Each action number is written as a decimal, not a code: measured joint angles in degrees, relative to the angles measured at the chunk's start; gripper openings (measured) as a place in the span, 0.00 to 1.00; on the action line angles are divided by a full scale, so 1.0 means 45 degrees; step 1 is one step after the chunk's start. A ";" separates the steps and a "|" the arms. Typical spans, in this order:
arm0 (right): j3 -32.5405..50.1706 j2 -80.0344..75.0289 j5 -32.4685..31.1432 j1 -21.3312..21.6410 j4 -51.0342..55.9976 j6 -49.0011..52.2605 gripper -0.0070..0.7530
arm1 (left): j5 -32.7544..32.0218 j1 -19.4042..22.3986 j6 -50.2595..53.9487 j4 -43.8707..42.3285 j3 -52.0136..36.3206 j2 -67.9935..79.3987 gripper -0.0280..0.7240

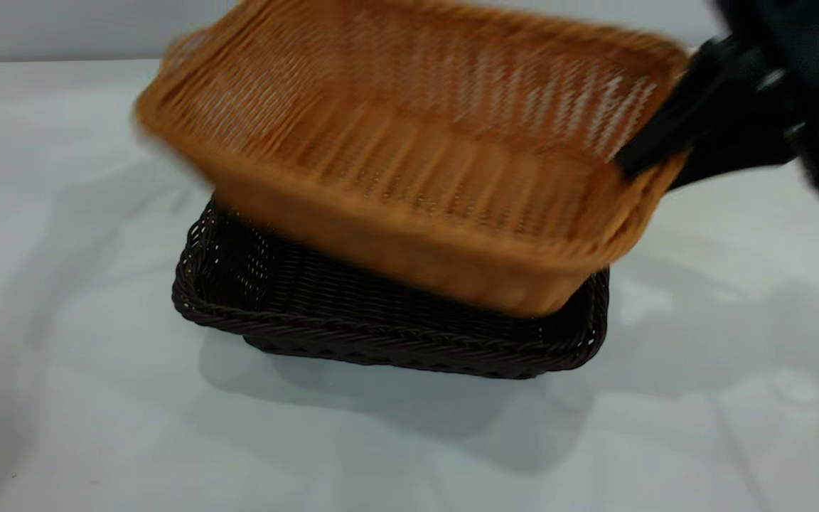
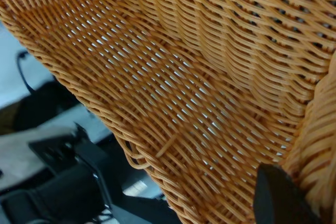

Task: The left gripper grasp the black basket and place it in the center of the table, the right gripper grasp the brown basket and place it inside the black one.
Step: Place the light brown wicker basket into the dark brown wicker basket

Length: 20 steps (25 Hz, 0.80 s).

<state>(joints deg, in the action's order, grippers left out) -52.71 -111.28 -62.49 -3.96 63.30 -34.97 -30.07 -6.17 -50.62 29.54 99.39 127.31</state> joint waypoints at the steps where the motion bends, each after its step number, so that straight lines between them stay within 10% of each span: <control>1: 0.0000 -0.0083 0.0137 -0.0269 -0.0042 0.0029 0.10 | -0.0011 0.0000 0.0000 0.0004 0.0000 0.0000 0.78; 20: -0.1400 -0.1078 0.2645 -0.0771 -0.0367 -0.0008 0.12 | -0.0296 0.0000 0.0022 0.0019 0.0000 0.0000 0.78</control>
<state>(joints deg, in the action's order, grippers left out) -59.01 -116.13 -50.59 -7.43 61.65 -35.00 -31.40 -6.17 -50.52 29.63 99.39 127.31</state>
